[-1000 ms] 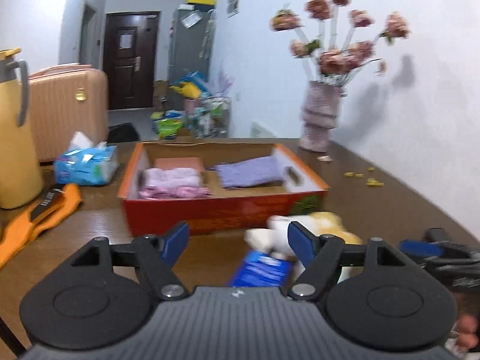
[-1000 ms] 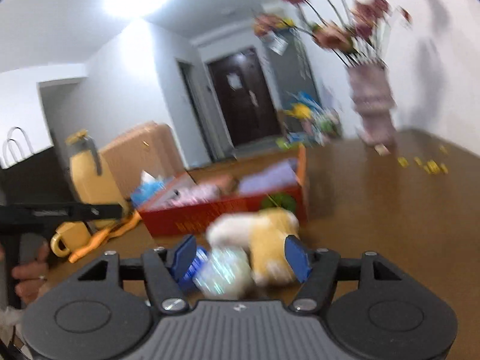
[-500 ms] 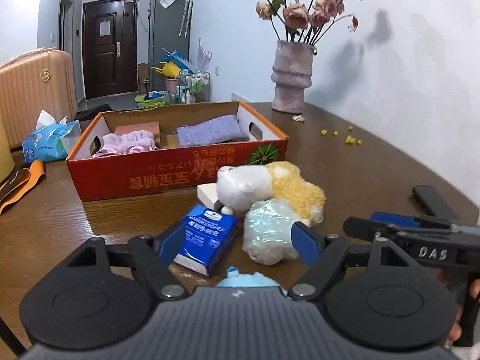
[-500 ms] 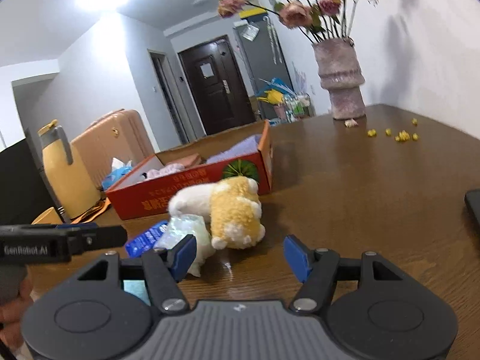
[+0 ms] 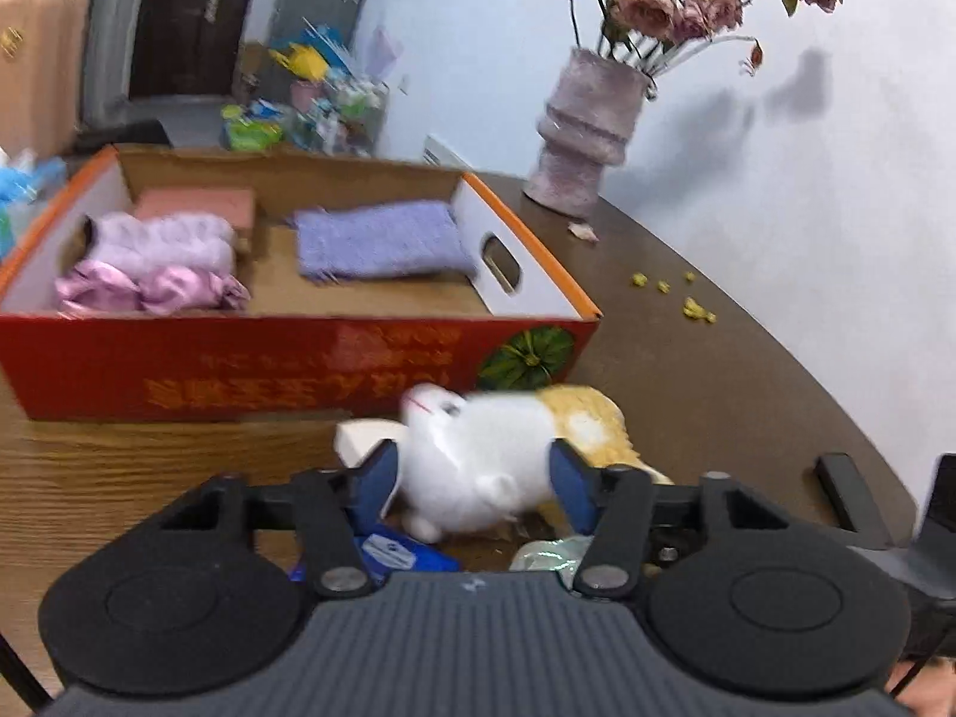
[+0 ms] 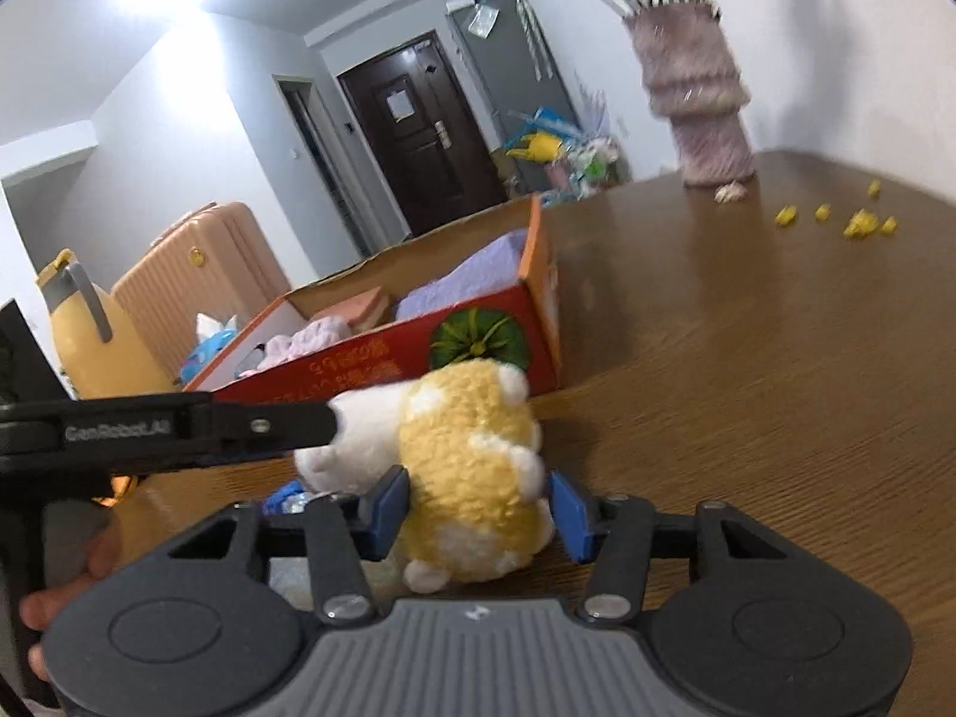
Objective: Organize soft objects
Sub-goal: 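Carry the plush toy into the box and open the right gripper, then grasp the light-blue fuzzy plush with the right gripper, then carry the blue plush into the box and release it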
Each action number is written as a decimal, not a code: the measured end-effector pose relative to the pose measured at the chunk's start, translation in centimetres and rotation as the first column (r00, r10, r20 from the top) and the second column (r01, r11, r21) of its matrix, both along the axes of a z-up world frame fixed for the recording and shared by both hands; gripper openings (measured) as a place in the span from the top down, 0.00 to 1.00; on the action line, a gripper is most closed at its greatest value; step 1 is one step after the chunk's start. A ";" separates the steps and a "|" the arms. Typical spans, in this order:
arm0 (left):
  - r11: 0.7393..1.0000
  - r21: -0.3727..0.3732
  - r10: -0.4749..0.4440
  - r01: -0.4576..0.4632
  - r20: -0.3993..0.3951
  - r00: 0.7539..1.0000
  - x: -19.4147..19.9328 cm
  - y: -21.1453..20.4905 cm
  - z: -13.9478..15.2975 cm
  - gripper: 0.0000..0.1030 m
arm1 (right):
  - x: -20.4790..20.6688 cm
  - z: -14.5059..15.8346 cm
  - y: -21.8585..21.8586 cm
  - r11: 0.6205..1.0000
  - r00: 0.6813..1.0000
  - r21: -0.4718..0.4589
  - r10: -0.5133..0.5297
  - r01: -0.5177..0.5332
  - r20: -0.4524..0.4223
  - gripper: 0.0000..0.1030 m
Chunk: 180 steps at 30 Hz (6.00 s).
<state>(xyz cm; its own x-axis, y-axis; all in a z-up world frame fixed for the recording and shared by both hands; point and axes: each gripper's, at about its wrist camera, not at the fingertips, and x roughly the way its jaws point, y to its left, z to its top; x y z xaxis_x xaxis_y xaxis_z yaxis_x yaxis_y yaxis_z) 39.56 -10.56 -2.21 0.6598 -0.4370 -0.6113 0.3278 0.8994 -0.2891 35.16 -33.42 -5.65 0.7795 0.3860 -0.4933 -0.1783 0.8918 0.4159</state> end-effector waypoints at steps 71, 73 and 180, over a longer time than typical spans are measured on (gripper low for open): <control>0.990 -0.138 -0.024 0.022 -0.009 1.000 14.0 3.8 0.7 0.61 | 13.5 7.4 4.7 0.986 0.999 -0.160 0.043 -0.045 -0.017 0.62; 0.990 -0.141 -0.027 0.023 -0.024 0.999 14.9 3.5 -0.5 0.61 | 14.3 6.7 4.5 0.984 0.999 -0.173 0.028 -0.033 -0.033 0.62; 0.997 0.028 0.076 -0.077 0.023 0.997 14.4 7.6 1.9 0.67 | 25.1 2.8 13.0 0.968 0.963 -0.154 0.165 -0.200 -0.215 0.78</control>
<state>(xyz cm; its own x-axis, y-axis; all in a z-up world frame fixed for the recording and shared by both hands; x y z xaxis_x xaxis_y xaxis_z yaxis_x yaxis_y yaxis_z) 53.94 -2.99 -0.35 0.7041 -0.3669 -0.6079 0.2636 0.9300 -0.2560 60.31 -20.43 -2.83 0.5829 0.4074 -0.7030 -0.2738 0.9131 0.3022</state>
